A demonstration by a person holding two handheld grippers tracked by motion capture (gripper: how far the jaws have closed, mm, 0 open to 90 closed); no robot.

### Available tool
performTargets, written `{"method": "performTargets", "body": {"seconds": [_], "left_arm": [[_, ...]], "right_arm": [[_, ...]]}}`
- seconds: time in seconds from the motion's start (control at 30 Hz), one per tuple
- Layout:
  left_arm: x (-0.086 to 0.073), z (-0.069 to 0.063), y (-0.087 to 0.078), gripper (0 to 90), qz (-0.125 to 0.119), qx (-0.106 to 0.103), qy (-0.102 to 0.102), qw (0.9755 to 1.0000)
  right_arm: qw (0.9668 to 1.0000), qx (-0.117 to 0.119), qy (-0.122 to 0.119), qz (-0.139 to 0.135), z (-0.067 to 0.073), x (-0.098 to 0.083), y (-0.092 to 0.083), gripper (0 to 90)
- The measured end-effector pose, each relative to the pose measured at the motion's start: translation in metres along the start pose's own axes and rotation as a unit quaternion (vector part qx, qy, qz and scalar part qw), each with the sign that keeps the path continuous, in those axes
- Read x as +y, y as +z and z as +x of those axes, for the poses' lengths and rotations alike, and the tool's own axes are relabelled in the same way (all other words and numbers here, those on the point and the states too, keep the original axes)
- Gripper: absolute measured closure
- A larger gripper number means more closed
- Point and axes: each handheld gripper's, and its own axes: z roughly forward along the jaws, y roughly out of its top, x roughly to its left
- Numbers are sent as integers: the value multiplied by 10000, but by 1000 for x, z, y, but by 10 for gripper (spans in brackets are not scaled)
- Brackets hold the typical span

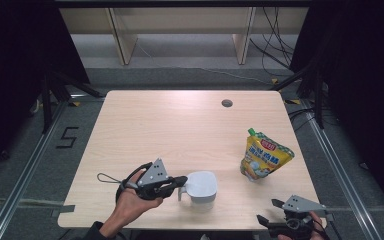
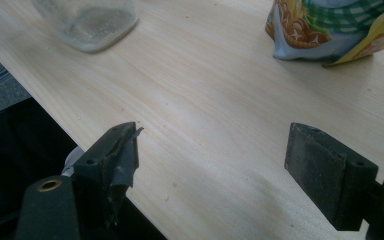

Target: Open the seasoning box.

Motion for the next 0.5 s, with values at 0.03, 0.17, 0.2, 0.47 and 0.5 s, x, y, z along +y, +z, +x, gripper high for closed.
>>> {"method": "performTargets", "body": {"seconds": [0.03, 0.17, 0.2, 0.47, 0.5], "left_arm": [[0, 0, 0, 890, 9, -6, -28, 10000], [-1, 0, 2, 890, 10, 8, -128, 9999], [-2, 0, 3, 890, 21, -8, -132, 9999], [-2, 1, 6, 889, -8, -93, -152, 9998], [-2, -1, 6, 888, 14, -61, -197, 9998]], "right_arm": [[10000, 0, 0, 0, 0, 0, 0, 229], [9997, -15, -226, -70, -2, 1, 1, 229], [9998, 35, -207, -58, -2, 1, 2, 229], [9999, -22, -108, -42, -1, 1, 0, 248], [9997, -71, -195, -105, -2, 2, 1, 249]]}}
